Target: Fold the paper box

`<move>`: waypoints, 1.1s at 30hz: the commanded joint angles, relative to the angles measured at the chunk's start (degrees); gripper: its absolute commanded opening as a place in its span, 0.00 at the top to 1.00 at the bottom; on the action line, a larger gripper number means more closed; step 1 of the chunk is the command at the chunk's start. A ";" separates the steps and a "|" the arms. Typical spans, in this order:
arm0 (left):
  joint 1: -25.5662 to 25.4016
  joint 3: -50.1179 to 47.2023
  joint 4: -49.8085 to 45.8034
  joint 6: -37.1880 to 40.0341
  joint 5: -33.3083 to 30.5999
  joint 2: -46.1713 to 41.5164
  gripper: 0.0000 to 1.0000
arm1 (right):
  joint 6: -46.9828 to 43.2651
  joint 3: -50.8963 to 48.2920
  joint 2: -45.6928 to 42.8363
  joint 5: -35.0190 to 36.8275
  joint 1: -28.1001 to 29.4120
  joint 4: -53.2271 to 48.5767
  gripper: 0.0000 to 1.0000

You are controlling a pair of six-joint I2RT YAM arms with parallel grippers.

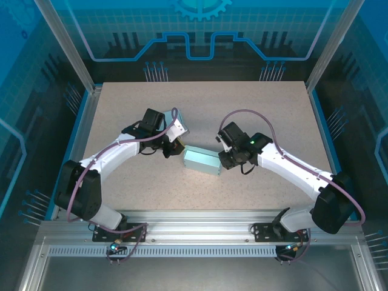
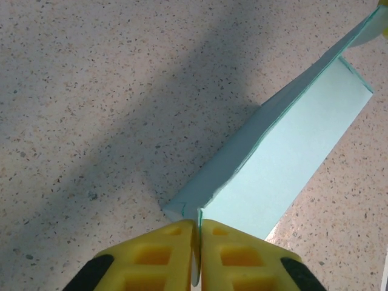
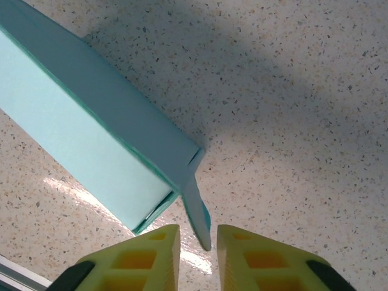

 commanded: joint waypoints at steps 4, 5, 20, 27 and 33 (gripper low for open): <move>-0.64 2.51 -1.92 -1.20 0.18 0.48 1.00 | 1.24 1.36 0.92 0.64 0.75 -0.82 0.89; -0.86 2.38 -1.63 -1.91 -0.09 0.22 1.00 | 1.37 1.31 0.92 0.73 0.77 -0.66 0.90; -12.10 -1.99 10.21 -32.34 -15.84 -5.92 1.00 | 8.47 -0.62 -0.97 6.31 0.99 7.41 1.00; -14.99 -5.19 18.30 -45.78 -18.51 -5.61 1.00 | 12.88 -1.43 -1.63 7.87 1.08 12.26 1.00; -16.28 -6.90 21.98 -51.12 -20.57 -5.25 1.00 | 14.05 -2.24 -1.77 5.73 1.08 14.64 1.00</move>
